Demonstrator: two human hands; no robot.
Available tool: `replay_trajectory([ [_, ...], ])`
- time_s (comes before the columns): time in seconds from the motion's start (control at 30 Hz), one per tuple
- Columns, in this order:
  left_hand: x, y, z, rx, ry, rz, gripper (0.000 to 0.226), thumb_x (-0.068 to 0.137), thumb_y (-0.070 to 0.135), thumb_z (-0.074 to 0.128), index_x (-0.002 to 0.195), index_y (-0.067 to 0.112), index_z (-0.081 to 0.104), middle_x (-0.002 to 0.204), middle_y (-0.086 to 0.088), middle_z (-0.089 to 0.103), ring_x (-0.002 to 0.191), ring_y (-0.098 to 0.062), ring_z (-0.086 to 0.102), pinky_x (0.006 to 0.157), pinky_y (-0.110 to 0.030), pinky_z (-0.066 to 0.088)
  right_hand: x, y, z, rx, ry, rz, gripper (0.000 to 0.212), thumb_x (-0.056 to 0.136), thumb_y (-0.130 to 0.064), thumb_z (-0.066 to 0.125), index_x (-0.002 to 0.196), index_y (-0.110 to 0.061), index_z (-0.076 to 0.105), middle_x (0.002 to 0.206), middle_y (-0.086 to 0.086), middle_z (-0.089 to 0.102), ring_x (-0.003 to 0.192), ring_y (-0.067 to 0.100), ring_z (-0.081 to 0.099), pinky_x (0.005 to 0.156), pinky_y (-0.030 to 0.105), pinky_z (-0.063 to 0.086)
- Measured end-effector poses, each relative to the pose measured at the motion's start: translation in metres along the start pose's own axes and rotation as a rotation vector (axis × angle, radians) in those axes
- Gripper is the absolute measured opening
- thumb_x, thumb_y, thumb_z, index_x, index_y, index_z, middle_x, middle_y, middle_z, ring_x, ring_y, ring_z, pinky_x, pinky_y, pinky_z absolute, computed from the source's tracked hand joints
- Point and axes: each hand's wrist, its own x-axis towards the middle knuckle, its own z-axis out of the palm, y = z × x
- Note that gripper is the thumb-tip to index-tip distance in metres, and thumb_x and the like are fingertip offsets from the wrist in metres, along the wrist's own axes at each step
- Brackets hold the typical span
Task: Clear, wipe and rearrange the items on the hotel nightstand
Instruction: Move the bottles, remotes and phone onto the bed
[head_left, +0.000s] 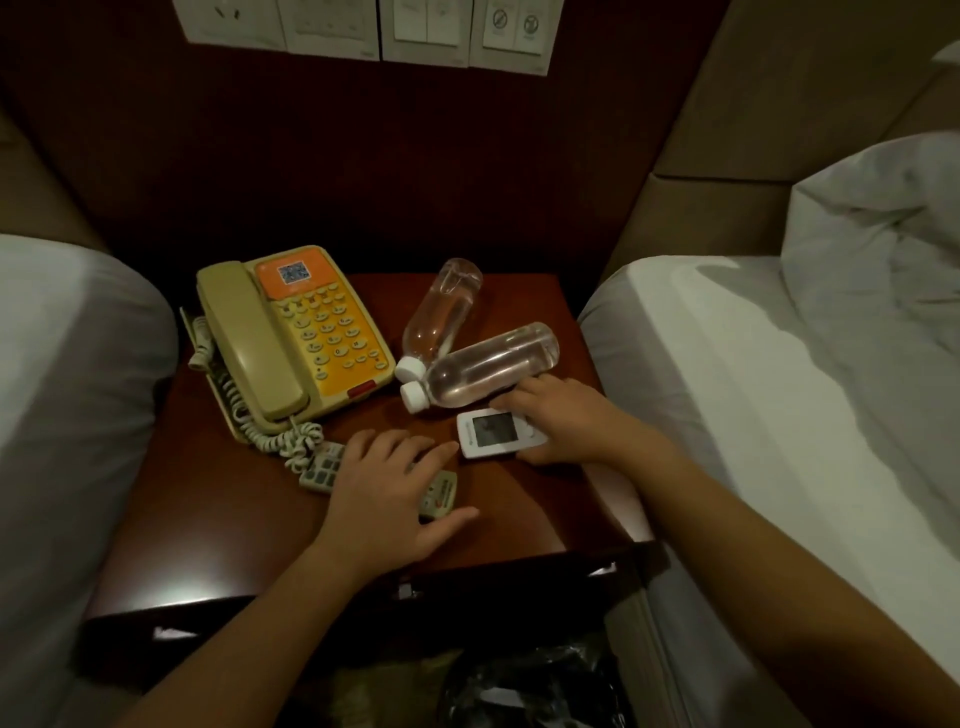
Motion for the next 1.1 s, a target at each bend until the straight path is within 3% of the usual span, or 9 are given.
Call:
replay_trajectory([
  [0.13, 0.001, 0.000, 0.000, -0.002, 0.012, 0.017, 0.068, 0.077, 0.076, 0.051, 0.115, 0.022, 0.069, 0.106, 0.000, 0.070, 0.096, -0.024, 0.063, 0.086, -0.046, 0.044, -0.005, -0.001, 0.006, 0.057, 0.046, -0.013, 0.069, 0.077, -0.042, 0.068, 0.138, -0.026, 0.040, 0.132, -0.002, 0.047, 0.117, 0.017, 0.046, 0.088, 0.032, 0.044],
  [0.27, 0.003, -0.001, 0.003, -0.023, 0.011, 0.033, 0.066, 0.078, 0.075, 0.051, 0.114, 0.023, 0.069, 0.106, 0.001, 0.070, 0.097, -0.024, 0.063, 0.085, -0.044, 0.043, -0.037, 0.008, -0.002, 0.172, 0.190, 0.065, 0.069, 0.075, -0.039, 0.072, 0.136, -0.025, 0.045, 0.128, -0.002, 0.051, 0.112, 0.015, 0.048, 0.086, 0.025, 0.039],
  [0.37, 0.002, -0.002, 0.005, -0.038, 0.019, 0.042, 0.064, 0.078, 0.074, 0.052, 0.114, 0.025, 0.070, 0.105, 0.002, 0.070, 0.098, -0.023, 0.063, 0.084, -0.044, 0.043, -0.080, 0.036, -0.019, 0.299, 0.465, 0.307, 0.065, 0.073, -0.034, 0.076, 0.132, -0.025, 0.050, 0.119, 0.000, 0.056, 0.105, 0.013, 0.051, 0.083, 0.028, 0.045],
  [0.47, 0.000, -0.003, 0.008, -0.038, 0.034, 0.045, 0.065, 0.077, 0.074, 0.052, 0.114, 0.024, 0.069, 0.104, 0.002, 0.070, 0.097, -0.023, 0.063, 0.083, -0.043, 0.043, -0.106, 0.093, -0.029, 0.241, 0.627, 0.644, 0.064, 0.072, -0.033, 0.077, 0.130, -0.023, 0.052, 0.117, 0.007, 0.057, 0.104, 0.024, 0.054, 0.084, 0.038, 0.048],
  [0.7, -0.002, -0.004, 0.007, -0.049, 0.083, 0.036, 0.065, 0.077, 0.072, 0.053, 0.114, 0.022, 0.070, 0.099, 0.003, 0.071, 0.093, -0.022, 0.065, 0.080, -0.043, 0.043, -0.106, 0.204, -0.016, 0.191, 0.559, 1.096, 0.058, 0.081, -0.040, 0.067, 0.132, -0.015, 0.052, 0.123, 0.022, 0.055, 0.110, 0.041, 0.052, 0.092, 0.046, 0.044],
  [0.87, -0.003, -0.003, 0.006, -0.041, 0.074, 0.014, 0.063, 0.080, 0.071, 0.049, 0.114, 0.022, 0.070, 0.100, 0.003, 0.071, 0.093, -0.022, 0.065, 0.080, -0.043, 0.043, -0.098, 0.209, -0.010, 0.019, 0.418, 1.244, 0.055, 0.091, -0.048, 0.052, 0.131, -0.011, 0.048, 0.130, 0.024, 0.050, 0.116, 0.044, 0.046, 0.099, 0.057, 0.038],
  [0.93, -0.003, -0.004, 0.006, -0.045, 0.064, 0.011, 0.063, 0.081, 0.071, 0.049, 0.115, 0.022, 0.070, 0.101, 0.003, 0.071, 0.094, -0.022, 0.065, 0.080, -0.043, 0.044, -0.089, 0.181, -0.015, -0.103, 0.478, 1.138, 0.060, 0.090, -0.050, 0.052, 0.136, -0.013, 0.042, 0.142, 0.021, 0.041, 0.129, 0.042, 0.036, 0.107, 0.058, 0.026],
  [1.0, -0.004, -0.004, 0.005, -0.051, 0.051, -0.001, 0.062, 0.080, 0.070, 0.051, 0.116, 0.023, 0.069, 0.101, 0.003, 0.070, 0.093, -0.022, 0.065, 0.079, -0.043, 0.044, -0.075, 0.129, -0.014, -0.111, 0.592, 0.750, 0.066, 0.088, -0.051, 0.053, 0.140, -0.015, 0.037, 0.145, 0.017, 0.040, 0.133, 0.037, 0.035, 0.107, 0.054, 0.026],
  [1.1, -0.004, -0.002, 0.003, -0.058, 0.024, -0.013, 0.061, 0.080, 0.070, 0.053, 0.116, 0.024, 0.069, 0.102, 0.004, 0.070, 0.095, -0.021, 0.064, 0.080, -0.042, 0.043, -0.052, 0.041, 0.003, -0.138, 0.482, 0.187, 0.082, 0.076, -0.054, 0.064, 0.144, -0.021, 0.030, 0.145, 0.014, 0.041, 0.134, 0.036, 0.037, 0.108, 0.053, 0.029],
])
